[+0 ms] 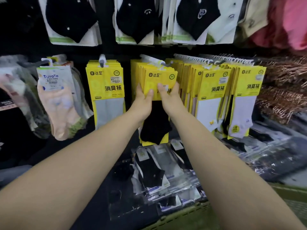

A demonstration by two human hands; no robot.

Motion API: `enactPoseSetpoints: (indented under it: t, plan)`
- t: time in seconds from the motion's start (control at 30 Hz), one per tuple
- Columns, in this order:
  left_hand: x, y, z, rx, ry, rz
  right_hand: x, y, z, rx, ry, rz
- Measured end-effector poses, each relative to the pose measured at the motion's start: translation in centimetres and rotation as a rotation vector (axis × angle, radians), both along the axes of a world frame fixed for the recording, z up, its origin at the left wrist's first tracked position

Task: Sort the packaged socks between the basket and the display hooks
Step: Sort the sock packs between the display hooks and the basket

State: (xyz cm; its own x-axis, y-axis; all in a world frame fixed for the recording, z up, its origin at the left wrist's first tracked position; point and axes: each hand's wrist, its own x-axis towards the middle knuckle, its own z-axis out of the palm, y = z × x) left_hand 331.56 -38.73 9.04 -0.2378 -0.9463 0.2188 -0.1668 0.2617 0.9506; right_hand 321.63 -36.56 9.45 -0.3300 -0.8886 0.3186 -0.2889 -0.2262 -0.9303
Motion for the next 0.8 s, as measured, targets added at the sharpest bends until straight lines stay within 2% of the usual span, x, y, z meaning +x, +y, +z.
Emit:
enactPoseSetpoints:
  t: [0.2,0.27,0.37,0.43,0.5,0.6,0.7,0.8]
  plan:
    - [-0.4,-0.7,-0.3,0.002,0.012,0.083,-0.5,-1.1,0.5,0.013,-0.011,-0.029]
    - [-0.4,0.3,-0.7,-0.051,0.002,0.120,-1.0,-0.1,-0.1,0.018,0.011,-0.059]
    - [0.1,3.1,-2.4,-0.314,-0.052,0.313,-2.5,2.8,-1.9,-0.037,0.075,-0.080]
    - [-0.3,5.0,-3.6,-0.511,-0.084,0.352,-4.4,5.2,-2.8,-0.117,0.129,-0.143]
    - [-1.4,5.9,-4.2,-0.577,-0.149,0.287,-6.8,6.8,-3.0,-0.180,0.159,-0.253]
    - [-3.7,6.1,-3.4,-0.525,-0.203,0.105,-10.3,7.4,-2.3,-0.203,0.222,-0.354]
    - [-6.6,5.4,-1.5,-0.504,-0.246,-0.078,-12.2,6.1,-1.3,-0.175,0.380,-0.332]
    - [-9.4,4.2,0.8,-0.471,-0.246,-0.131,-12.7,4.3,-0.4,-0.090,0.367,-0.275]
